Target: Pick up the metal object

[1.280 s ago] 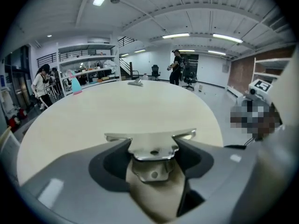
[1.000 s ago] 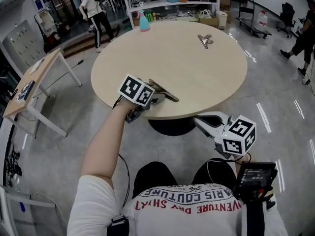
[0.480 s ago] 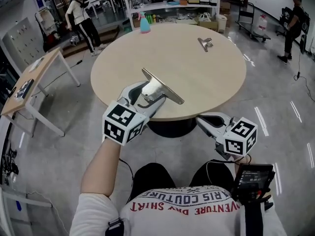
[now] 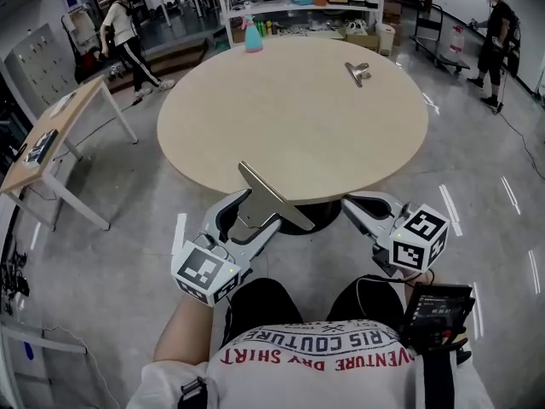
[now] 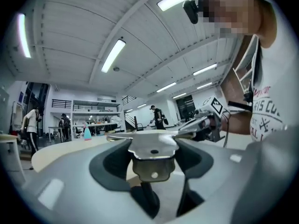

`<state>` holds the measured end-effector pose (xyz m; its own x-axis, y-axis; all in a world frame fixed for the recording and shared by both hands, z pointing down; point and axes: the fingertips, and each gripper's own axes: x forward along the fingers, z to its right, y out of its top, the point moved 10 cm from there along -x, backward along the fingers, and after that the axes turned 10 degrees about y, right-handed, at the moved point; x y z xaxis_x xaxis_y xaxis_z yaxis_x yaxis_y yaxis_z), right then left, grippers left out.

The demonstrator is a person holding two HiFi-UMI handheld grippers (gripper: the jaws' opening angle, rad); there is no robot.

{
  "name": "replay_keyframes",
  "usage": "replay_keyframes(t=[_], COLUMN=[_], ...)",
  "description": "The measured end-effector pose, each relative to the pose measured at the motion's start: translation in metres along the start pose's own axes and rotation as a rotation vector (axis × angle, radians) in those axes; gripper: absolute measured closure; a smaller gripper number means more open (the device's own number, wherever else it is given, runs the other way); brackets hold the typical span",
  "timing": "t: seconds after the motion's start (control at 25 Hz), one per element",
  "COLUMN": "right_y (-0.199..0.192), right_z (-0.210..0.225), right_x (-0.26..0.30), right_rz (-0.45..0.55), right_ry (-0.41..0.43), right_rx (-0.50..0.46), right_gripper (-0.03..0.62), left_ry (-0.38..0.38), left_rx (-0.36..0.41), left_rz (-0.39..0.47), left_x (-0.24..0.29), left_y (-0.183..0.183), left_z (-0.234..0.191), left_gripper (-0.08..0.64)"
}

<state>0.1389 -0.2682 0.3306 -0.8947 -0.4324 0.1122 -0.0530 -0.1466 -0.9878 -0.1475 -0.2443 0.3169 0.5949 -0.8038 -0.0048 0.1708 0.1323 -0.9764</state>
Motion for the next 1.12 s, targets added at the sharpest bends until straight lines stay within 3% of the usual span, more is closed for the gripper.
replay_keyframes(t=[0.52,1.12], right_y=[0.002,0.0], right_z=[-0.005,-0.005], right_x=[0.005,0.005], right_rz=[-0.038,-0.029], right_ry=[0.019,0.035], right_rx=[-0.042,-0.041], right_gripper=[0.591,0.591], left_ry=[-0.025,-0.029], left_rx=[-0.05,-0.038], left_rz=[-0.032,-0.039], left_x=[0.007,0.012], left_y=[-0.007,-0.006], left_z=[0.001,0.004], left_gripper=[0.275,0.275])
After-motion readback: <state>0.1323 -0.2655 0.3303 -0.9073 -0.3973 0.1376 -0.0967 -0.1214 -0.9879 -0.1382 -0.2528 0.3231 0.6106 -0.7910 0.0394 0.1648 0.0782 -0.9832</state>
